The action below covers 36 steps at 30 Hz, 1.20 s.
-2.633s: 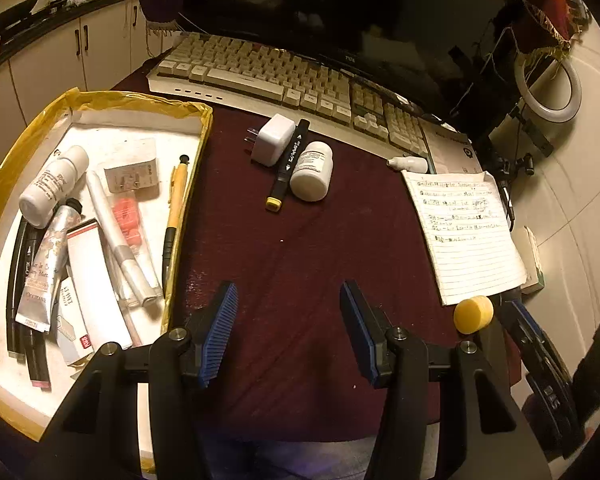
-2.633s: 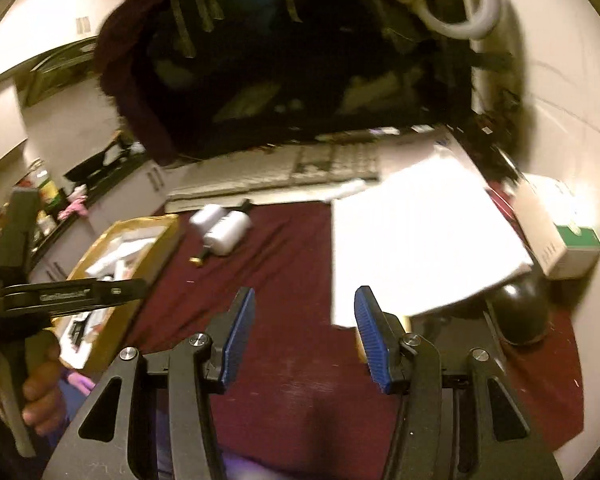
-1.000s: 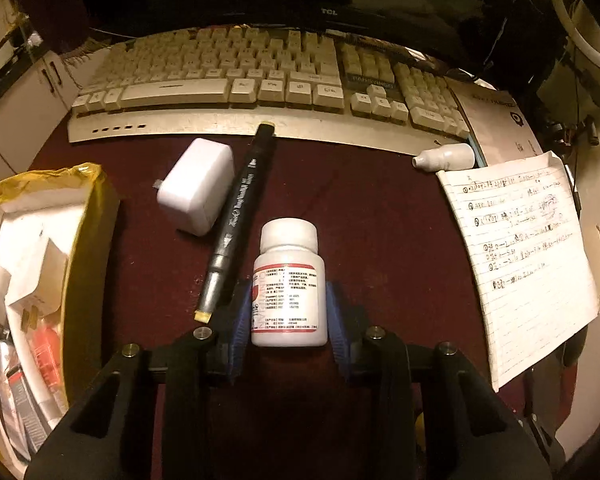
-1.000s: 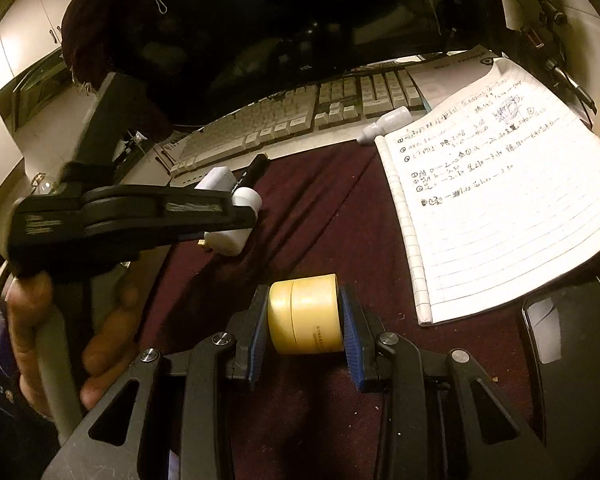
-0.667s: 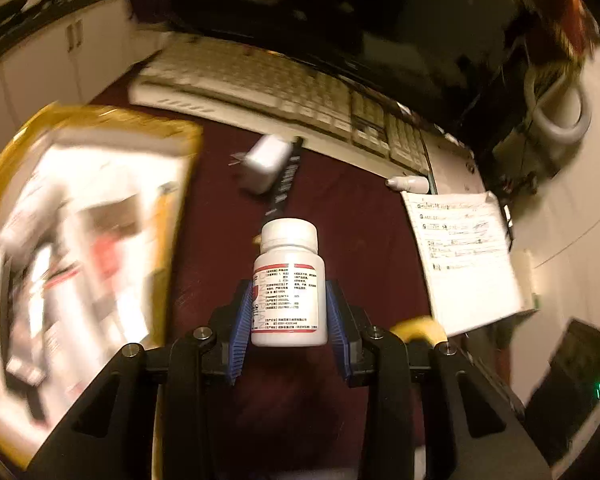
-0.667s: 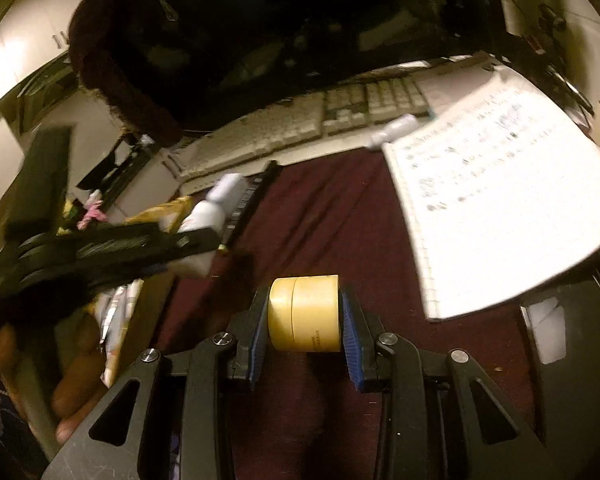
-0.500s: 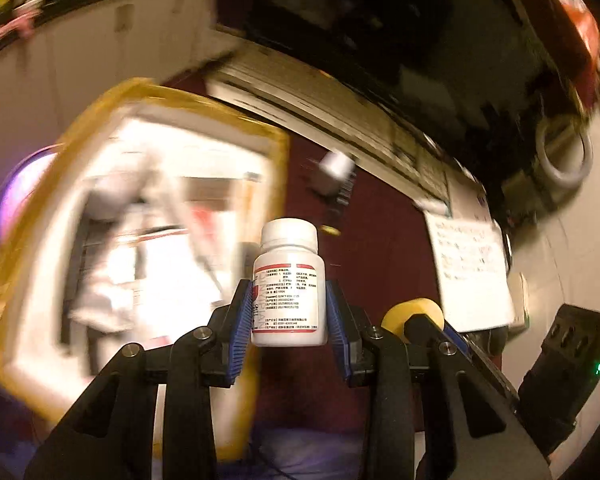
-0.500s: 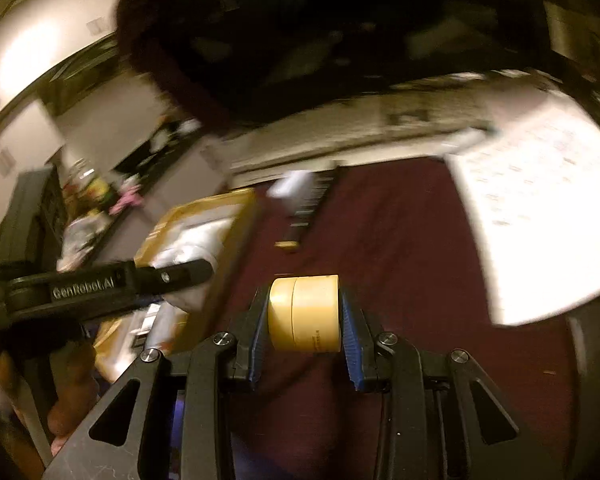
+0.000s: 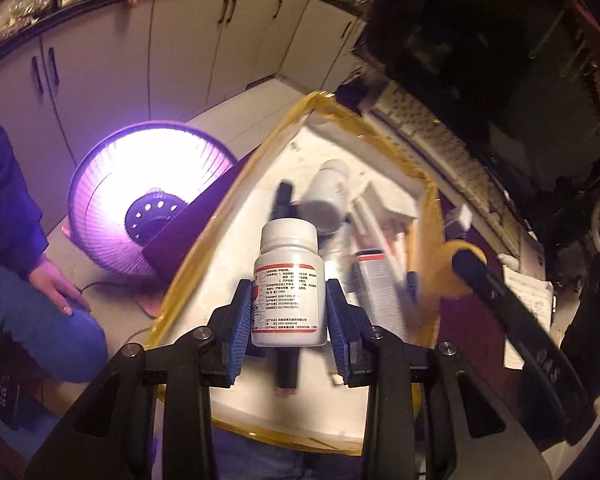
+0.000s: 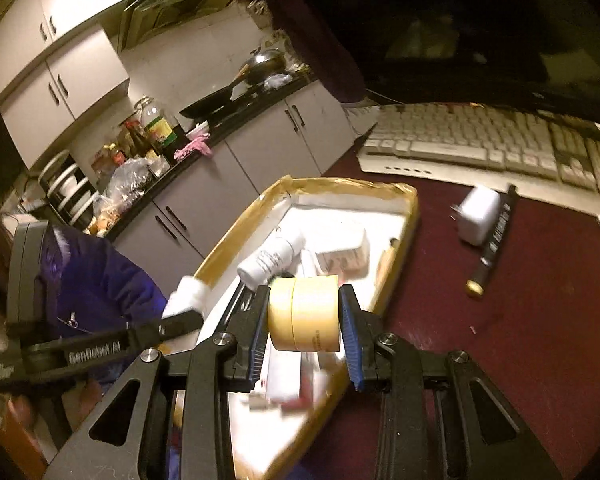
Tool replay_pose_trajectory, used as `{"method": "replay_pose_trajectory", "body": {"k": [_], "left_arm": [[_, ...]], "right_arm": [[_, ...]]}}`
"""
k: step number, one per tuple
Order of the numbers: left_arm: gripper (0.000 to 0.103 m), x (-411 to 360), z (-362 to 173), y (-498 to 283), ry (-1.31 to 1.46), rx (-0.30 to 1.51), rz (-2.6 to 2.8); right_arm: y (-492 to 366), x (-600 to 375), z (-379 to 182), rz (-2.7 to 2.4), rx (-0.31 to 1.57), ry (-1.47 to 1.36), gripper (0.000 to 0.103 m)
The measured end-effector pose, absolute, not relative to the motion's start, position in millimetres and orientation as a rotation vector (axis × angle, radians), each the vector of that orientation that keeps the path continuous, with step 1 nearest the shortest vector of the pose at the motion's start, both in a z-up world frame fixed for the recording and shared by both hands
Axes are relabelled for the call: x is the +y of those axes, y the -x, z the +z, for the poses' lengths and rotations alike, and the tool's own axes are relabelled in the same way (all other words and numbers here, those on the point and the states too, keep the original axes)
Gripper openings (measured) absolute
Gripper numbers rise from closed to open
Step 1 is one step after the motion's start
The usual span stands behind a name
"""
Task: Organize objects
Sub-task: 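Carry pill bottle and yellow container into the tray and release both, then grasp the white power adapter with left tool while right grasps black marker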
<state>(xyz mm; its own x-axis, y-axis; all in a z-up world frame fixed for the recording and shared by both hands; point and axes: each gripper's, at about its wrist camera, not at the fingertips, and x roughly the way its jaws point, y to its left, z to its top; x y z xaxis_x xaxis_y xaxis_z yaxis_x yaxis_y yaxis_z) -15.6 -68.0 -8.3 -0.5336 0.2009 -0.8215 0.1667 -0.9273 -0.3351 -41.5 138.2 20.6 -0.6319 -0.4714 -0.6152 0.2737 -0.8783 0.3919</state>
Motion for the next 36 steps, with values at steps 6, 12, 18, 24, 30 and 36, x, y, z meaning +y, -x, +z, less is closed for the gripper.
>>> {"method": "replay_pose_trajectory", "body": {"k": [6, 12, 18, 24, 30, 36], "left_arm": [[0.033, -74, -22, 22, 1.555, -0.598, 2.652], [0.033, -70, -23, 19, 1.54, -0.519, 2.725], [0.054, -63, -18, 12, 1.494, -0.443, 2.781], [0.058, -58, 5, -6, 1.331, -0.422, 2.872], [0.059, -34, 13, -8, 1.269, -0.387, 2.772], [0.059, -6, 12, -5, 1.272, -0.366, 2.702]], "right_arm": [[59, 127, 9, -2.535, -0.304, -1.116, 0.03], [69, 118, -1, -2.547, -0.259, -1.171, 0.03], [68, 115, 0, -2.556, -0.247, -1.188, 0.033], [40, 127, 29, -2.577, -0.262, -1.033, 0.048], [39, 188, 26, -2.65, -0.409, -1.077, 0.049], [57, 250, -3, -2.637, -0.609, -1.258, 0.049]]}}
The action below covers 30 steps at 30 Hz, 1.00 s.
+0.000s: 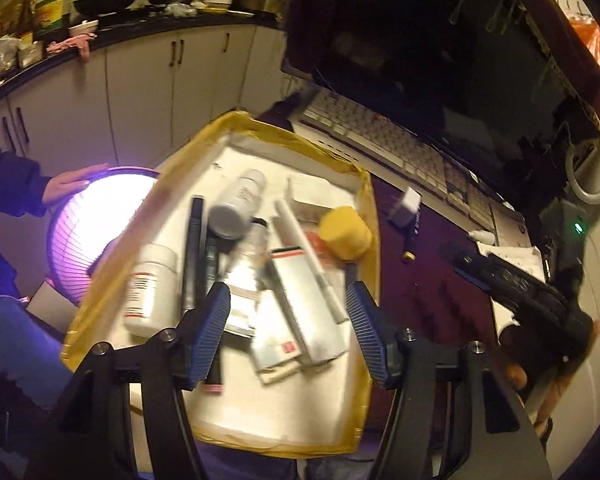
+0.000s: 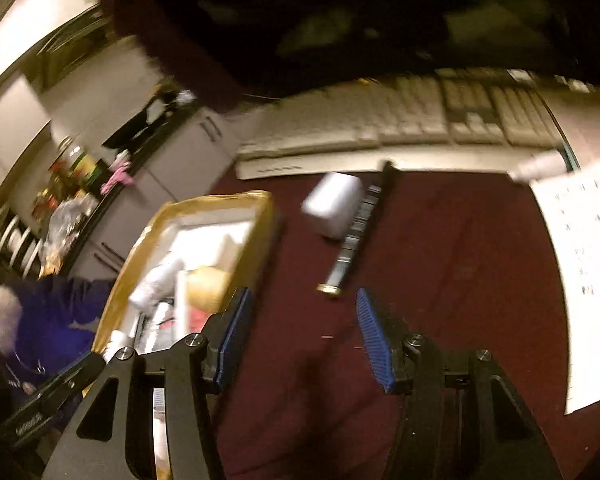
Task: Organize objects
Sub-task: 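Grasp the white power adapter with left tool while right grasps black marker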
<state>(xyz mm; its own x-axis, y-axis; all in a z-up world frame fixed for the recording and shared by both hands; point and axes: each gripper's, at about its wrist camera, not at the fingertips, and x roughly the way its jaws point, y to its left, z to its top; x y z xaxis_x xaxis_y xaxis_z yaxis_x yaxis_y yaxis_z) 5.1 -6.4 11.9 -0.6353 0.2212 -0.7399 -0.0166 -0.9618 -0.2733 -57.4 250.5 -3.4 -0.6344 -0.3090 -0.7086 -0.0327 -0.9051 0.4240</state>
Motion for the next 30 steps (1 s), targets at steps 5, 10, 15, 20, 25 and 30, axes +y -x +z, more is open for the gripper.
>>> {"method": "replay_pose_trajectory", "body": {"k": [5, 10, 15, 20, 25, 30], "left_arm": [[0.059, 3, 14, -6, 1.277, -0.342, 2.679], [0.059, 1, 17, -10, 1.272, -0.358, 2.69], [0.059, 7, 26, -3, 1.268, -0.345, 2.675], [0.059, 33, 42, 21, 1.234, -0.256, 2.637], [0.059, 85, 42, 69, 1.303, -0.115, 2.55], [0.059, 144, 27, 124, 1.39, 0.056, 2.456]], "right_arm": [[92, 249, -11, -2.661, -0.47, -1.365, 0.049], [119, 239, -17, -2.626, -0.407, -1.412, 0.037], [123, 230, -26, -2.7, -0.269, -1.468, 0.02], [88, 251, -23, -2.705, -0.339, -1.455, 0.015], [42, 284, -21, -2.769, -0.401, -1.453, 0.014], [32, 306, -26, -2.792, -0.476, -1.412, 0.014]]}}
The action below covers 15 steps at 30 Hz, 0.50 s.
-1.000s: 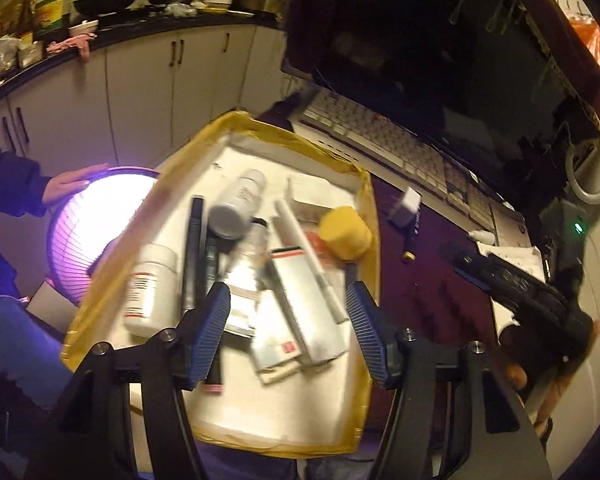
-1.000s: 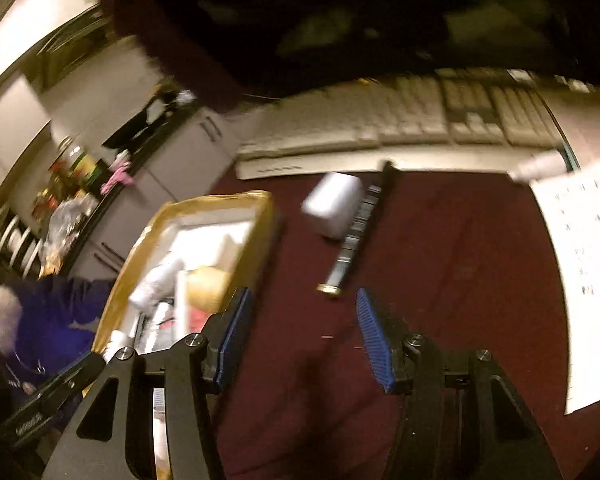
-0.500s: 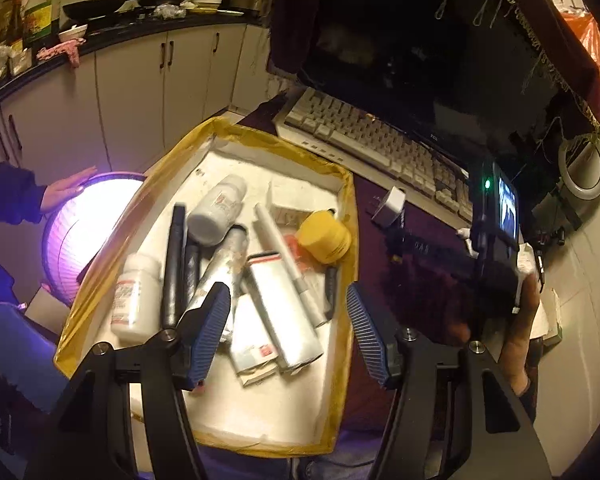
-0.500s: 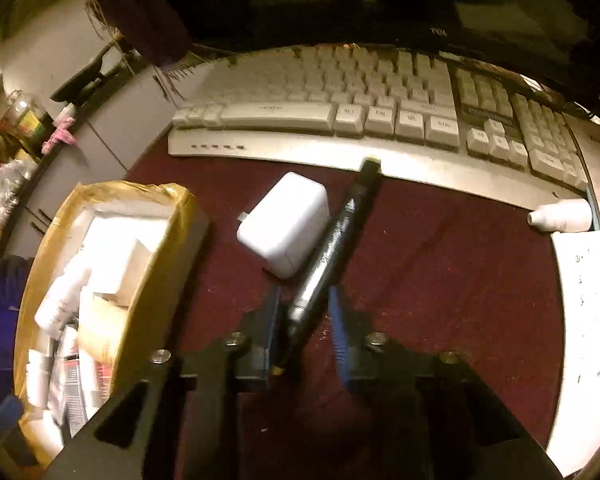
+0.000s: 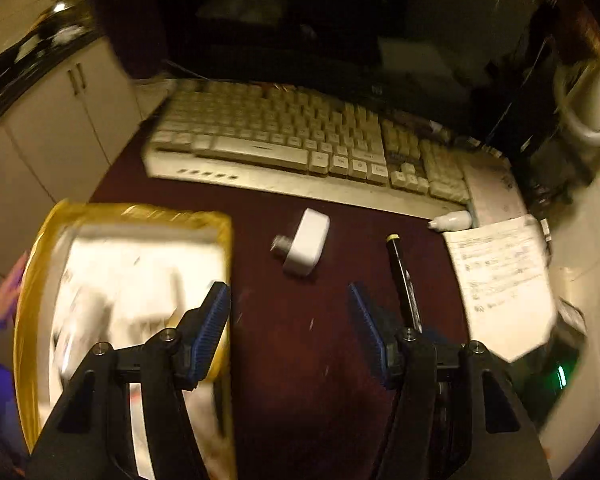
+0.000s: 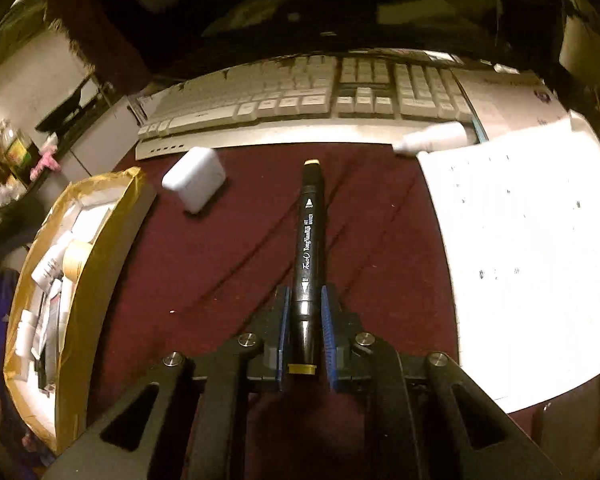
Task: Organize objects
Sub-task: 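Grasp the white power adapter with left tool while right grasps black marker, then carry adapter and marker over the tray and lower them in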
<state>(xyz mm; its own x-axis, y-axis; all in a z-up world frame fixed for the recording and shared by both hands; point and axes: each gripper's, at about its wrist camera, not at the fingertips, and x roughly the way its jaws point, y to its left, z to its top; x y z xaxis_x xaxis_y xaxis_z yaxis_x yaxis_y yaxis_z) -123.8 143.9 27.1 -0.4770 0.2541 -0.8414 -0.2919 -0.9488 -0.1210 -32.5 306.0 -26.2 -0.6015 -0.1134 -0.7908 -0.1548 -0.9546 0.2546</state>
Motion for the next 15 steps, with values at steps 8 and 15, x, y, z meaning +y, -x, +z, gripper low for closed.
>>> {"method": "replay_pose_trajectory", "body": {"k": [8, 15], "left_arm": [[0.05, 200, -7, 176, 1.475, 0.316, 2.456], [0.022, 212, -28, 179, 1.547, 0.383, 2.44]], "right_arm": [[34, 304, -32, 2.811, 0.505, 1.335, 0.014], [36, 312, -34, 2.826, 0.642, 1.342, 0.014]]}}
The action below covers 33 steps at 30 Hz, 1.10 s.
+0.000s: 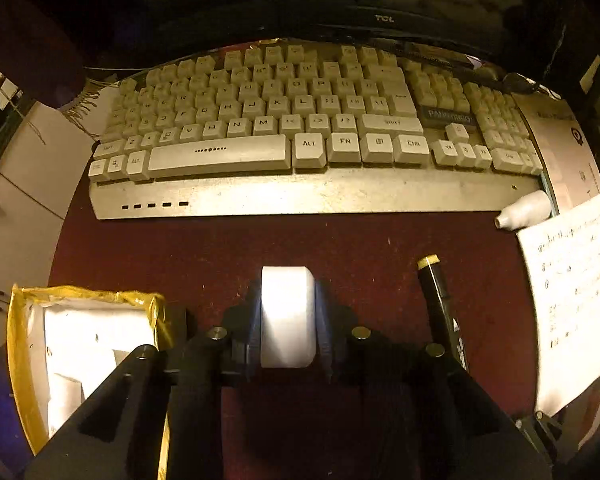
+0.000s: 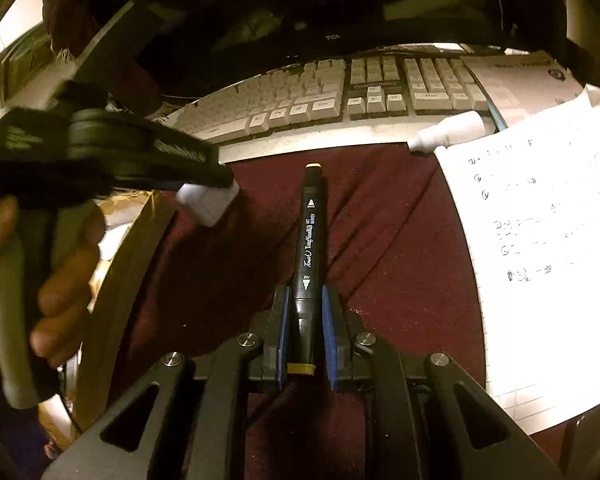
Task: Organize objects
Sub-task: 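Carry adapter and marker over the tray and lower them in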
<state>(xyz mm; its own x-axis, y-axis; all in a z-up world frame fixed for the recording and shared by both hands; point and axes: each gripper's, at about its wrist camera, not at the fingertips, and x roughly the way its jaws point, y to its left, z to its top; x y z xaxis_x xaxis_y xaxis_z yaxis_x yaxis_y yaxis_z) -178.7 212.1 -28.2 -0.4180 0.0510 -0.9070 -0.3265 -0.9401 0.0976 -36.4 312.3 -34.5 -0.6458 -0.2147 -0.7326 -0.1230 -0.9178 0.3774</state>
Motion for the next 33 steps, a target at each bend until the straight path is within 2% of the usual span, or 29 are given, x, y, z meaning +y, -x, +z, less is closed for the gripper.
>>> {"method": "replay_pose_trajectory", "body": {"k": [6, 11, 14, 19, 22, 28, 33], "left_arm": [[0.022, 174, 7, 127, 1.482, 0.131, 2.447], [0.022, 105, 41, 62, 1.386, -0.118, 2.53], [0.022, 58, 52, 33, 1.343, -0.252, 2.604], [0.022, -14, 42, 13, 1.367, -0.392, 2.723], [0.022, -40, 29, 15, 1.429, -0.476, 2.706], [0.022, -53, 16, 21, 1.437, -0.543, 2.688], [0.022, -61, 1, 34, 1.478, -0.571, 2.678]], "right_arm": [[35, 311, -39, -2.708, -0.623, -1.3, 0.014], [34, 308, -42, -2.71, -0.596, -1.304, 0.014], [31, 312, -38, -2.687, -0.642, -1.255, 0.014], [24, 290, -25, -2.631, -0.678, -1.17, 0.014], [20, 257, -10, -2.601, -0.629, -1.112, 0.014], [32, 183, 14, -2.51, -0.469, -1.073, 0.013], [43, 145, 6, -2.485, -0.367, -1.116, 0.013]]}}
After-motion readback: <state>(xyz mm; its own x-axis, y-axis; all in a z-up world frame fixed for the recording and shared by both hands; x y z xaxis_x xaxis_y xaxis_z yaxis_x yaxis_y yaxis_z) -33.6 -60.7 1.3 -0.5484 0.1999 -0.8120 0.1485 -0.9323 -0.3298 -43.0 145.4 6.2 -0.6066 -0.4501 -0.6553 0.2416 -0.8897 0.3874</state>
